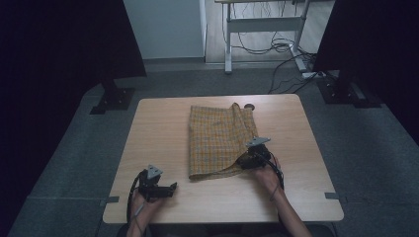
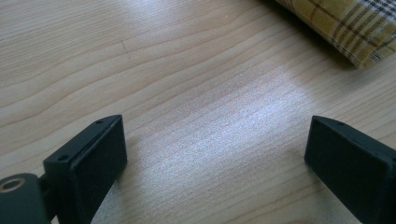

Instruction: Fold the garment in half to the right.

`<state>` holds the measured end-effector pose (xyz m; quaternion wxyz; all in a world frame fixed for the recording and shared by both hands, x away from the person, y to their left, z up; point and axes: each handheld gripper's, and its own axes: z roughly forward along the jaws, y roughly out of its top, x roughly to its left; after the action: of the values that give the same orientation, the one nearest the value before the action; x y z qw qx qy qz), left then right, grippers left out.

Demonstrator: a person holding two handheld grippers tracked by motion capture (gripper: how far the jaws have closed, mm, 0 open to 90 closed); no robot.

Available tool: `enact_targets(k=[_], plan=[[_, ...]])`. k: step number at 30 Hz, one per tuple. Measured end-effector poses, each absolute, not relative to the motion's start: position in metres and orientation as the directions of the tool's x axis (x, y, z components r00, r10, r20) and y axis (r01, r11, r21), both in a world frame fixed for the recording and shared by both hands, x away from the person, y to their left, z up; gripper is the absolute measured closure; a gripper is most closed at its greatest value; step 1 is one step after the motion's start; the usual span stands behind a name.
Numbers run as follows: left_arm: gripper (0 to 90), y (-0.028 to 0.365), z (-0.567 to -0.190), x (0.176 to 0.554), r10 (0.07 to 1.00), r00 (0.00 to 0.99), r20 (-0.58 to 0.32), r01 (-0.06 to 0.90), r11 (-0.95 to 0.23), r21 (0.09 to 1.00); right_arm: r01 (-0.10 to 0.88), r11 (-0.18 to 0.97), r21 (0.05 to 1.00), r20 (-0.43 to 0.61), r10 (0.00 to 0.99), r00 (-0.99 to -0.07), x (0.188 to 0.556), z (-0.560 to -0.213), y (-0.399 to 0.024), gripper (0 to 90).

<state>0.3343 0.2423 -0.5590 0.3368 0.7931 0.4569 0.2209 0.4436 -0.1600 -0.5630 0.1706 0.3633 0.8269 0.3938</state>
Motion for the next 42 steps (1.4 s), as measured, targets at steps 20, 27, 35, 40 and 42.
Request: enact_targets(k=[20, 27, 35, 40, 42], plan=[[5.6, 0.242, -0.559, 0.334, 0.874, 0.485, 0.042, 0.576, -0.355, 0.736, 0.449, 0.405, 0.796, 0.022, 0.723, -0.691, 0.417, -0.549, -0.18, 10.5], [5.6, 0.242, -0.559, 0.334, 0.874, 0.484, 0.043, 0.576, -0.355, 0.736, 0.435, 0.419, 0.797, 0.001, 0.719, -0.695, 0.405, -0.541, -0.187, 10.5], [5.6, 0.242, -0.559, 0.334, 0.874, 0.485, 0.043, 0.576, -0.355, 0.736, 0.429, 0.431, 0.794, -0.009, 0.714, -0.7, 0.391, -0.539, -0.197, 10.1], [5.6, 0.242, -0.559, 0.334, 0.874, 0.485, 0.043, 0.576, -0.355, 0.736, 0.426, 0.427, 0.798, -0.011, 0.716, -0.698, 0.384, -0.536, -0.205, 10.0], [5.6, 0.242, -0.559, 0.334, 0.874, 0.484, 0.043, 0.576, -0.355, 0.736, 0.422, 0.421, 0.803, -0.011, 0.718, -0.696, 0.38, -0.534, -0.208, 10.0]])
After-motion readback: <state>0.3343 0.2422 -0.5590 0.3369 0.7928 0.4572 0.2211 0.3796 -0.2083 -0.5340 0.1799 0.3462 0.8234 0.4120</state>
